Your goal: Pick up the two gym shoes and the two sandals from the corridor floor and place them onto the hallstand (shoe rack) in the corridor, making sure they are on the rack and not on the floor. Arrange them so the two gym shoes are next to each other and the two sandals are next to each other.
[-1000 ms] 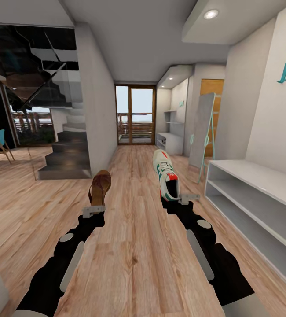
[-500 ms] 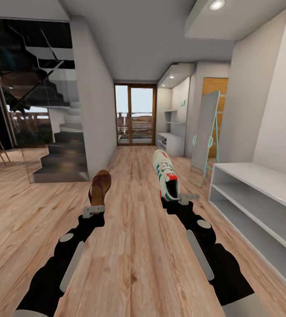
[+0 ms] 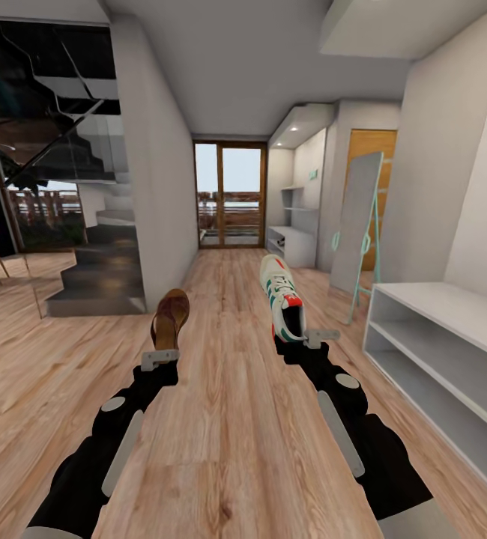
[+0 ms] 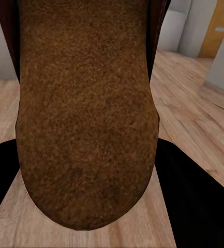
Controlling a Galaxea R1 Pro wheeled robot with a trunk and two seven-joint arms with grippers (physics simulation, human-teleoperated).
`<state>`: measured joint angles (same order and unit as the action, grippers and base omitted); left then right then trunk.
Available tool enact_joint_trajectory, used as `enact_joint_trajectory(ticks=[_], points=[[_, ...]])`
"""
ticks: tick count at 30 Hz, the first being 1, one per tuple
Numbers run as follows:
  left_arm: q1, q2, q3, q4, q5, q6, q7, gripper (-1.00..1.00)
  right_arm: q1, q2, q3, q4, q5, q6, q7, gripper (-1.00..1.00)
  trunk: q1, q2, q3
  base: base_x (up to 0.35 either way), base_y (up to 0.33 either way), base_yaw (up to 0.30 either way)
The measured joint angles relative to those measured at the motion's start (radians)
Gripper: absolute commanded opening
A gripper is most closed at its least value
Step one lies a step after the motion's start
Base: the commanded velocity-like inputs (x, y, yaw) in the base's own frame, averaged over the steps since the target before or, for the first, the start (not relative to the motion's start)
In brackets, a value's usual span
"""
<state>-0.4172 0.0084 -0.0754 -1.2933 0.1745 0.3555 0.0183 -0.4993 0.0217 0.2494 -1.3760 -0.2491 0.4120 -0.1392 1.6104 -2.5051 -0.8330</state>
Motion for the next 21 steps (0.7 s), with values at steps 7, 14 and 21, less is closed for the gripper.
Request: enact_joint_trajectory(ticks=[7, 14, 21], points=[[0.0, 0.0, 0.0, 0.0, 0.0, 0.0, 0.0, -1.0, 0.0, 0.0, 0.0, 0.0, 0.0, 0.0, 0.0, -1.0, 0.0, 0.0, 0.0, 0.346, 0.0, 0.0], [0.0, 0.0, 0.0, 0.0, 0.0, 0.0, 0.0, -1.0, 0.0, 0.0, 0.0, 0.0, 0.0, 0.0, 0.0, -1.0, 0.0, 0.0, 0.0, 0.346, 0.0, 0.0], [0.0, 0.0, 0.0, 0.0, 0.001, 0.0, 0.0, -1.0, 0.0, 0.0, -0.001, 0.0, 0.0, 0.0, 0.0, -1.0, 0.0, 0.0, 0.0, 0.346, 0.0, 0.0]])
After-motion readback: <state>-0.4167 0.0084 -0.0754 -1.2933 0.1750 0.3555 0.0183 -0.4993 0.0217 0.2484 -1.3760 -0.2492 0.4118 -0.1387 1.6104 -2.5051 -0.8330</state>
